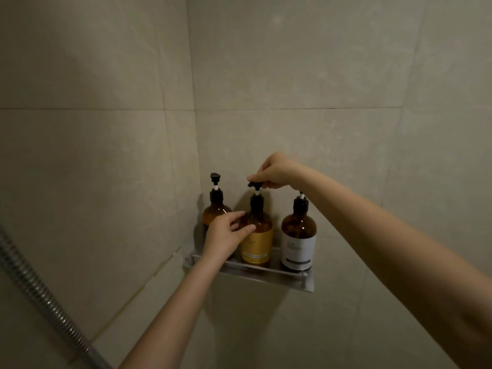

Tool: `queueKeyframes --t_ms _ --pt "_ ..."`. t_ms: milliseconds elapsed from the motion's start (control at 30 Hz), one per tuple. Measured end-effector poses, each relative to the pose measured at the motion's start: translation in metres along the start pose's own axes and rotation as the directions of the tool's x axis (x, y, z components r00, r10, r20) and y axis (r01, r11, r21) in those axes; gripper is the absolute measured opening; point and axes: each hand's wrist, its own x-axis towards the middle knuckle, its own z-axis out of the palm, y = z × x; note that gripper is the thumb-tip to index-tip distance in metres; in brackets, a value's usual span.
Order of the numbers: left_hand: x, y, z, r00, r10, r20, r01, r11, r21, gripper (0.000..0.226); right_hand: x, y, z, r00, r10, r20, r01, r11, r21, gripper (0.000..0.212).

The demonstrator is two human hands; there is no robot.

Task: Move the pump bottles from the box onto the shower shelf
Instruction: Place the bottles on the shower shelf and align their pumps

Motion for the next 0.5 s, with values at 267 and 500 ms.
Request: queueKeyframes --t_ms 267,500 --pt "0.000 0.000 0.000 1.000 0.021 0.004 -0.021 1.000 0.011 0.054 0.002 -0.002 -0.006 0.995 0.043 0.090 -0.047 0.998 0.048 0.023" --pt "-0.008 -0.007 -0.013 0.960 0.062 -0.273 -0.061 0.998 0.012 0.032 0.013 -0.024 -0.011 0.999 -0.050 0.015 0.051 0.995 -0.088 0.031"
